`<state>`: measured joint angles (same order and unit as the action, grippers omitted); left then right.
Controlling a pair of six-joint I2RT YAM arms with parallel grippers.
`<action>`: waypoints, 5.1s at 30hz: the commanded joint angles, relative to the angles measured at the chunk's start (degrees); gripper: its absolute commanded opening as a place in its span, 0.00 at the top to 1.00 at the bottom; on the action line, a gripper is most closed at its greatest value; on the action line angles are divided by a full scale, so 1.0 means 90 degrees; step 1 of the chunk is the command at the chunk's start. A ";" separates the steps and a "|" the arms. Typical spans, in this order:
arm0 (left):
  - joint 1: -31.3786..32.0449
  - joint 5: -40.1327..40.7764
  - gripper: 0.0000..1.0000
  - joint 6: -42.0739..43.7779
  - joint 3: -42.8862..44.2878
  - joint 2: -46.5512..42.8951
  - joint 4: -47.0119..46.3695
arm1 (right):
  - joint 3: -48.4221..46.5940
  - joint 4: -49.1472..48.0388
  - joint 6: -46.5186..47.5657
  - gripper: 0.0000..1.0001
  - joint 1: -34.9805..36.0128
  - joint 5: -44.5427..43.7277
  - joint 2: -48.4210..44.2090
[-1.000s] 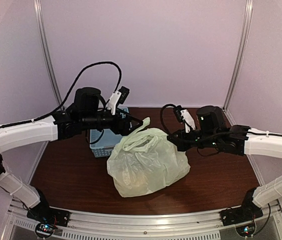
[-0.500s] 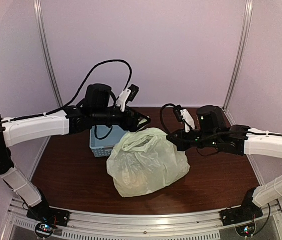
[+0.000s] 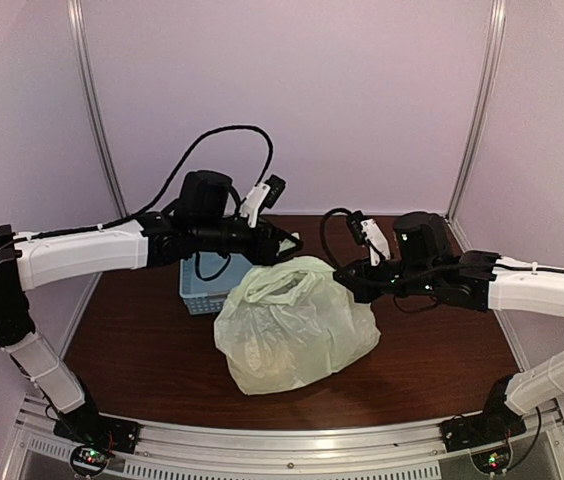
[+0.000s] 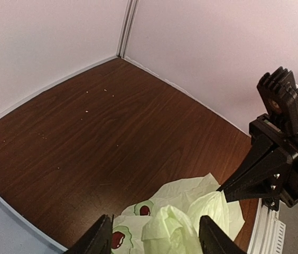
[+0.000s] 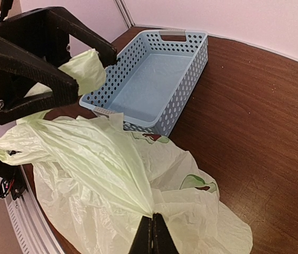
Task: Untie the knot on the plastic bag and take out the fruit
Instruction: Pick up the bag handles from the takeout bag, then pick up the takeout bag from the center of the board, then place the takeout bag at the center of the board.
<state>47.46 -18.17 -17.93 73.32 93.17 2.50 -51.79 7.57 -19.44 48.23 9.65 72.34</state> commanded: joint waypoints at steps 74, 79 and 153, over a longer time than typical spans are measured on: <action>-0.0391 -0.1703 1.00 0.0396 -0.1516 -0.1988 -0.1229 | -0.3355 0.2397 0.3099 0.06 0.0983 0.0006 0.1627; -0.0391 -0.1705 1.00 0.0386 -0.1506 -0.1987 -0.1185 | -0.3388 0.2306 0.3230 0.06 0.0979 -0.0364 0.1795; -0.0479 -0.2624 0.80 -0.0068 -0.1320 -0.1930 -0.1347 | -0.3152 0.0938 0.0409 0.39 -0.1716 -0.1133 0.1374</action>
<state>42.85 -39.16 -17.10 62.22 76.84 -6.85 -80.88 13.91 -15.18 33.19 -1.30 85.86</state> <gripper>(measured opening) 0.127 0.509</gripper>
